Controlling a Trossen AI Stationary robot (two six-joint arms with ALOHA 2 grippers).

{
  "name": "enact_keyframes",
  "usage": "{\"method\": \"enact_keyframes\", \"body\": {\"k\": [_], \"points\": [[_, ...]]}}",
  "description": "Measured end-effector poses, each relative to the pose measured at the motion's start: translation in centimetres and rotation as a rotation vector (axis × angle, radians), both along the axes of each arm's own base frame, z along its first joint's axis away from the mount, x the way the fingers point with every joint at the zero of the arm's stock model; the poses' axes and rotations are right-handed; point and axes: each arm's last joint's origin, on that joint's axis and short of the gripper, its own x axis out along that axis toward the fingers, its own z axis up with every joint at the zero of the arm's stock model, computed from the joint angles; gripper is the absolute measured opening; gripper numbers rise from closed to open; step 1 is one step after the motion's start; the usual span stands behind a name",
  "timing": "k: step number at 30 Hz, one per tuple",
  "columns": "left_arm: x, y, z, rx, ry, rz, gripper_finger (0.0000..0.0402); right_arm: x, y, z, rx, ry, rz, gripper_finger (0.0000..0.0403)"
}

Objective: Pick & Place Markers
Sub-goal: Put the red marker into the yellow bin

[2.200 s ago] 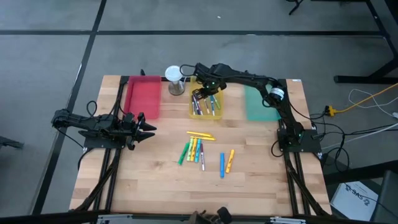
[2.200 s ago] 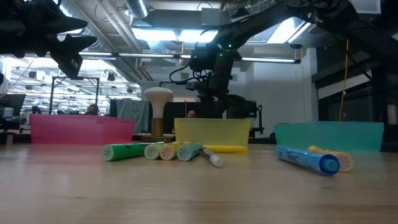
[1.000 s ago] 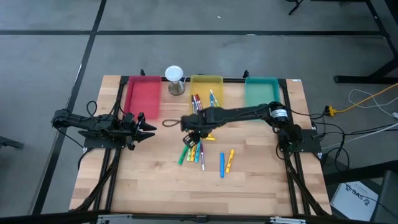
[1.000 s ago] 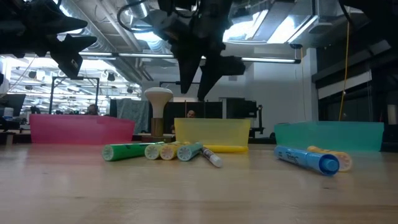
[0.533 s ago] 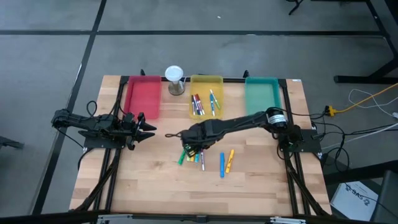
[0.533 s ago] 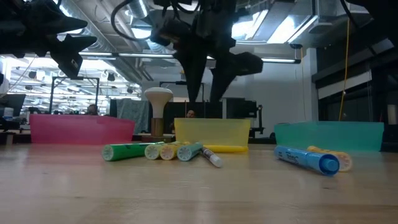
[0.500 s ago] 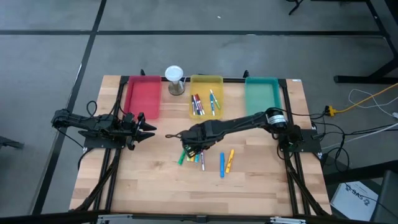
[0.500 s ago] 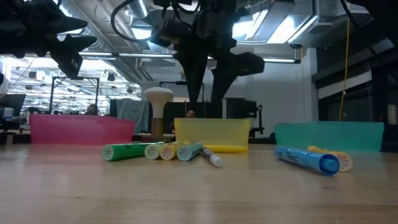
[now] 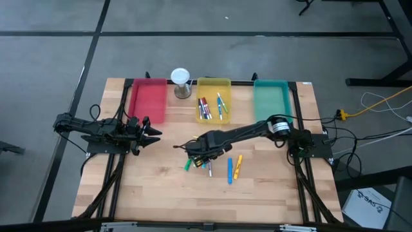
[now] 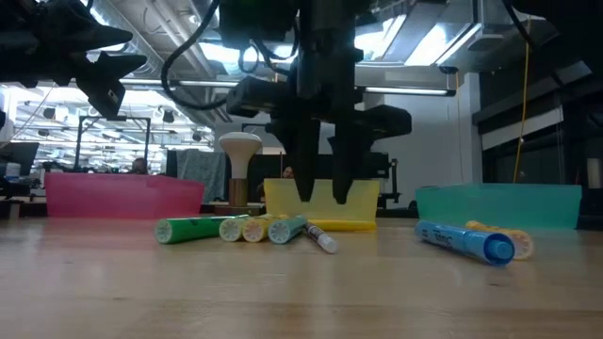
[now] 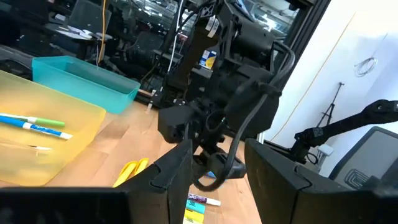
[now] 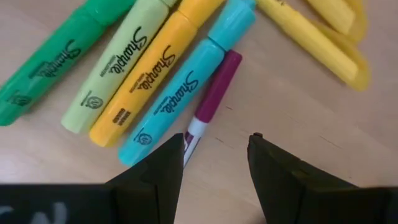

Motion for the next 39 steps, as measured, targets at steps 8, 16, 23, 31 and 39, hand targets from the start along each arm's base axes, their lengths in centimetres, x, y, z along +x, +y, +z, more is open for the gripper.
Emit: {"method": "enact_keyframes", "body": {"k": [8, 16, 23, 31, 39], "points": [[0.0, 0.0, 0.0, 0.0, 0.0, 0.0, 0.0143, 0.4, 0.1, -1.9, -0.001, 0.042, 0.011, 0.0175], [0.0, 0.0, 0.0, 0.0, 0.0, 0.0, 0.0143, 0.5, 0.0, -2.3, -0.015, 0.047, 0.01, 0.0175], [0.0, 0.0, 0.0, 0.0, 0.0, 0.0, 0.0143, 0.3, 0.1, -2.7, -0.013, 0.064, -0.009, 0.0174], [0.0, 0.0, 0.0, 0.0, 0.0, 0.0, 0.0143, -0.3, 0.7, -3.8, 0.009, 0.091, -0.026, 0.0174], [0.0, 0.0, 0.0, 0.0, 0.0, 0.0, 0.0143, -0.2, 0.8, -3.9, 0.015, 0.074, -0.023, 0.0174]]}}
